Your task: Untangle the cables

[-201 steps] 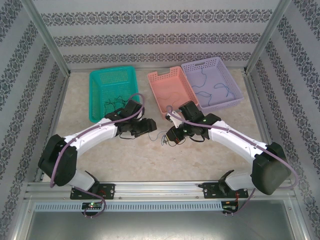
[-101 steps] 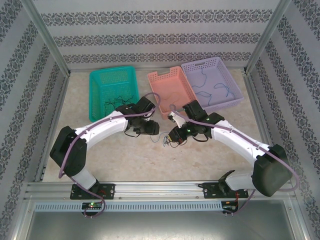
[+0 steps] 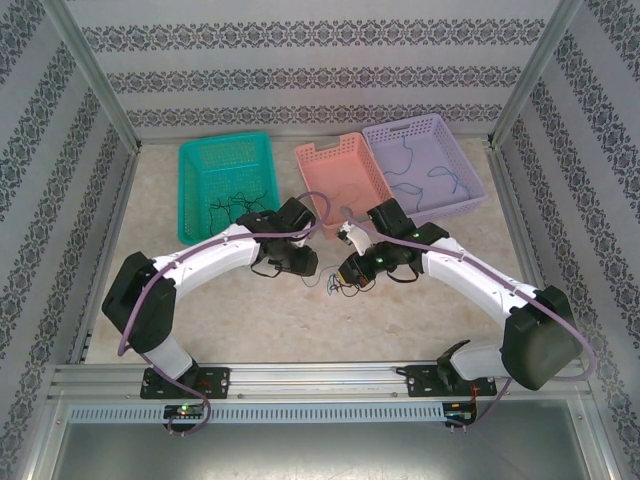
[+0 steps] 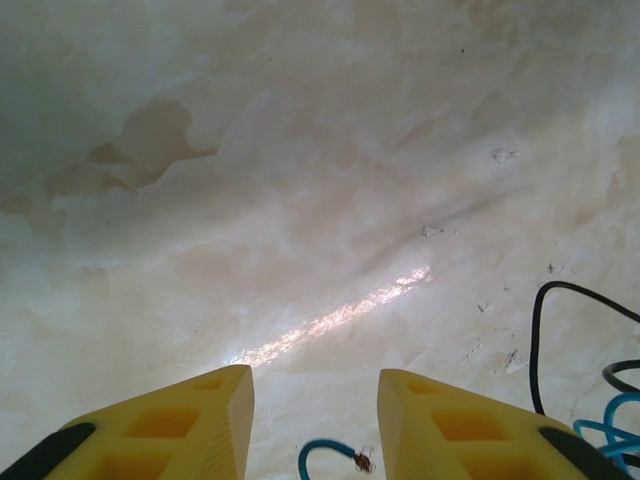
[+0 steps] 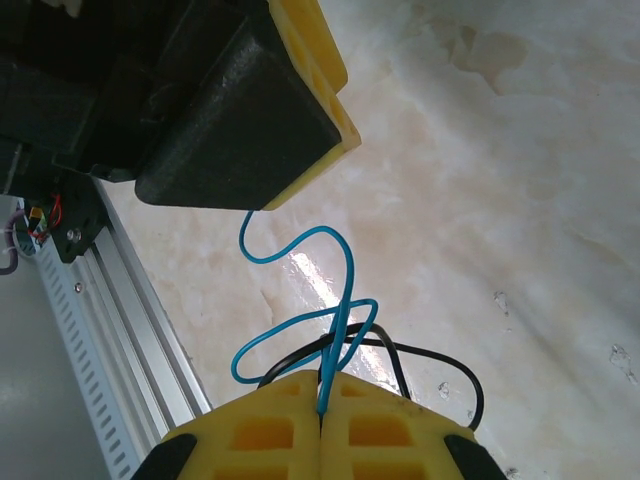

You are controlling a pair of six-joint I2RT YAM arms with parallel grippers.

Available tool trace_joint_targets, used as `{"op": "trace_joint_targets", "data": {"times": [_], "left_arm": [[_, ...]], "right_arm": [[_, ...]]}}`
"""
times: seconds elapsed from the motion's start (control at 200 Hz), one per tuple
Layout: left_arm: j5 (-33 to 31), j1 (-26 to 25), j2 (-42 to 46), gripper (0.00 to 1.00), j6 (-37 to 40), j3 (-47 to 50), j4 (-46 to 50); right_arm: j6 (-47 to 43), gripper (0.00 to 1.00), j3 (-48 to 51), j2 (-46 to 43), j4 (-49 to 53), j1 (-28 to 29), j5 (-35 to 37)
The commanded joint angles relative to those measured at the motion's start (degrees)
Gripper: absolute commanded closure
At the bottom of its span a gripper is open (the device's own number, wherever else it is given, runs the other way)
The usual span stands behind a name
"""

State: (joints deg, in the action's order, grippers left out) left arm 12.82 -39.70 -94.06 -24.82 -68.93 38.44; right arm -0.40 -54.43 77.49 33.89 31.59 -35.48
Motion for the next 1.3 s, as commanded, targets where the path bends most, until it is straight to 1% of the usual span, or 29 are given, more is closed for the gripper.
{"op": "trace_joint_targets", "data": {"times": [0.0,0.305,0.36,0.425,0.465,0.615,0.724,0.839,0.979,1.069,1.154,1.234,1.294], "left_arm": [[-0.46,-0.73,-0.75,0.64,2.23,-0.95,1.51],[-1.23,-1.35,-2.43,0.73,3.52,-2.04,2.02],[-1.90,-1.41,-2.68,0.80,3.05,-2.38,1.87],[-3.90,-1.34,-2.67,0.95,1.72,-3.00,2.07],[-5.26,-1.39,-2.46,1.00,0.53,-3.42,2.09],[-10.42,0.23,-0.38,1.00,-6.40,-7.13,4.55],[-11.08,3.46,2.43,1.00,-13.15,-9.52,4.86],[-8.65,7.60,4.73,1.00,-19.44,-11.69,2.96],[-3.25,12.10,6.08,1.00,-26.51,-12.72,-1.81],[-0.25,13.64,6.42,1.00,-30.13,-12.45,-5.53],[0.25,13.74,5.91,1.00,-30.12,-13.03,-5.60],[1.45,13.76,5.68,1.00,-29.99,-11.64,-5.62],[3.09,13.69,5.94,1.00,-30.42,-9.78,-6.87]], "right_arm": [[-1.13,1.00,-1.11,0.29,0.54,-0.82,-1.43],[-0.44,1.00,-1.04,-0.19,0.17,-0.92,-1.69],[-0.46,1.00,-1.01,-0.32,0.12,-0.92,-1.69],[-0.45,1.00,-0.85,-0.50,0.29,-0.99,-1.61],[-0.45,1.00,-0.84,-0.59,0.43,-1.00,-1.54],[-0.45,1.00,0.10,-1.08,0.65,-0.92,-0.52],[-1.10,1.00,0.39,-0.88,1.42,0.23,0.81],[-1.54,1.00,0.59,0.14,1.92,2.82,2.54],[-1.54,1.00,0.24,2.60,1.82,7.56,5.66],[-0.57,1.00,0.24,4.66,0.83,9.36,8.38],[0.93,1.00,0.85,5.60,-1.02,9.40,11.43],[1.64,0.84,0.88,6.57,-1.95,8.86,13.09],[1.87,0.77,0.85,7.59,-2.49,8.79,13.35]]}}
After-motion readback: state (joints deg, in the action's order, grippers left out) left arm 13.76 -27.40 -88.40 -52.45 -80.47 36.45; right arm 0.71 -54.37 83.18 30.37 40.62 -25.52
